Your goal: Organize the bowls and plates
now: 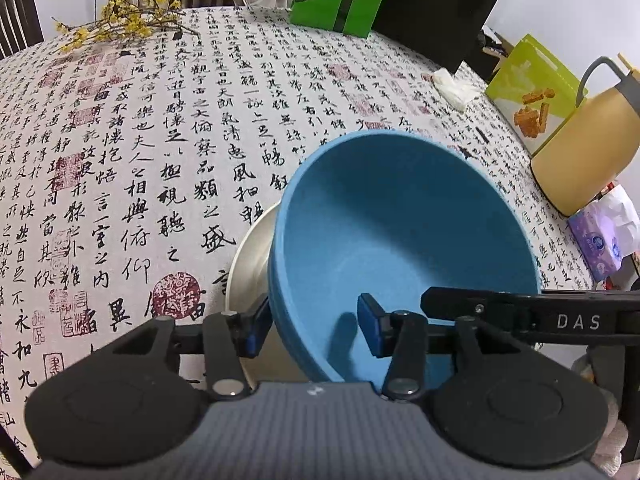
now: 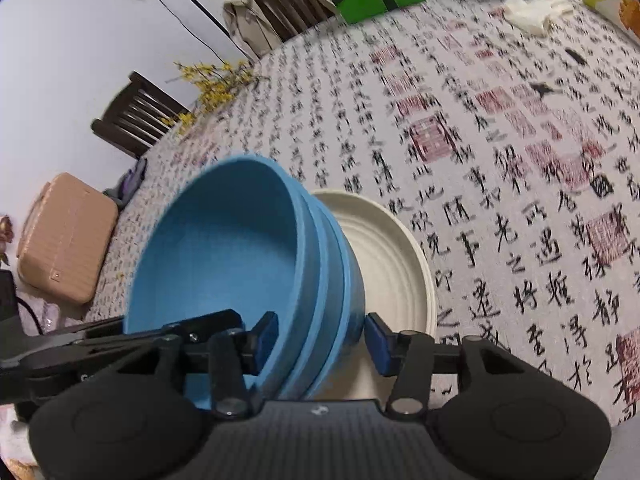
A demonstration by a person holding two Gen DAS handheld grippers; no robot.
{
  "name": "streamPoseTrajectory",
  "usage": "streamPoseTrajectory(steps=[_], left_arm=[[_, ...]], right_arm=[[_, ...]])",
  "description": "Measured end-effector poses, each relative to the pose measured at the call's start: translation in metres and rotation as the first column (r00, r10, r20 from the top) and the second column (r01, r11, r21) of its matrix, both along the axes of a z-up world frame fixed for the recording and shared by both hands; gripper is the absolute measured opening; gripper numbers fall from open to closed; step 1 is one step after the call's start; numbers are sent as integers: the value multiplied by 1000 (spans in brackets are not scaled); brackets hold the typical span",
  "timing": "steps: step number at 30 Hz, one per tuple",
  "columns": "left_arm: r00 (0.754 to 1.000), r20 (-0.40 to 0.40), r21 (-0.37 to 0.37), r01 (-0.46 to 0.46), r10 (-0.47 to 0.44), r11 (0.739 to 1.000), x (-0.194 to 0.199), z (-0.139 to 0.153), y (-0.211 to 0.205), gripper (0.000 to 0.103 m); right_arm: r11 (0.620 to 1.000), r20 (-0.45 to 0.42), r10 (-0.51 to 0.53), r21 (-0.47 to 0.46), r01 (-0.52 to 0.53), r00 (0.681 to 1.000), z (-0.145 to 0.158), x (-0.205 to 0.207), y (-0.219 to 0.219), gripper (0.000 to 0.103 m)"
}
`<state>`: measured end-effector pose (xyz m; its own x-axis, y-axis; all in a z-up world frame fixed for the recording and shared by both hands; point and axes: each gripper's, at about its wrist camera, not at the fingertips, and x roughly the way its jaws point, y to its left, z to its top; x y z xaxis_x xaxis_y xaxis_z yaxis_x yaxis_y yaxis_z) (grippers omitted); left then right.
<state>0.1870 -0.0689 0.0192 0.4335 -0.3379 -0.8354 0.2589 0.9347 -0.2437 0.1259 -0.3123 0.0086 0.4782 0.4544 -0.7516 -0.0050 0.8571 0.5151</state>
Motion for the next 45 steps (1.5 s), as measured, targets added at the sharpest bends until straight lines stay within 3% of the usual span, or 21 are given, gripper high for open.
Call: streamPoseTrajectory(steps=[3,6,9,12,15,16,18,22,26,31,37,41,45], left_arm=[[1000,24,-7,-4,4,1000,-4,4,2,55],[997,70,-16,-18,19,1000,-11,8,5,67],[990,125,-18,-56,58,998,-21,11,12,76],[984,162,-17,-75,77,997,-26,12,16,78],[965,245,-16,-97,98,995,-38,16,17,93],[954,280,-17,-107,108,994,-43,17,17,103],[923,359,-33,-133,136,991,-58,19,17,103],[857,473,-79,-189,203,979,-86,17,20,103],[768,584,-79,-268,263,960,-115,17,20,103],[710,617,-126,-337,340,933,-147,6,27,103],[614,687,-122,-430,389,894,-191,-6,33,103],[588,735,-79,-421,338,904,-228,-11,39,103],[594,754,-46,-376,279,926,-258,-19,42,103]], right_arm=[[1000,30,6,-12,-5,1000,3,-4,0,52],[1000,83,20,-13,-19,996,7,-11,-2,57],[999,174,35,-9,-34,984,11,-24,-5,72],[998,260,50,18,-57,964,12,-36,-10,84],[998,350,62,7,-69,935,13,-50,-11,91],[997,388,69,-4,-73,919,14,-56,-11,94],[997,451,77,-29,-71,889,15,-65,-10,103],[996,560,89,-75,-57,823,13,-82,-9,103],[996,633,70,-93,-14,771,8,-99,-13,103],[989,654,92,-149,9,751,-6,-118,-11,103],[974,688,118,-221,51,716,-23,-161,5,103],[981,710,67,-174,82,701,-33,-195,13,103],[977,736,25,-162,140,676,-42,-235,26,103]])
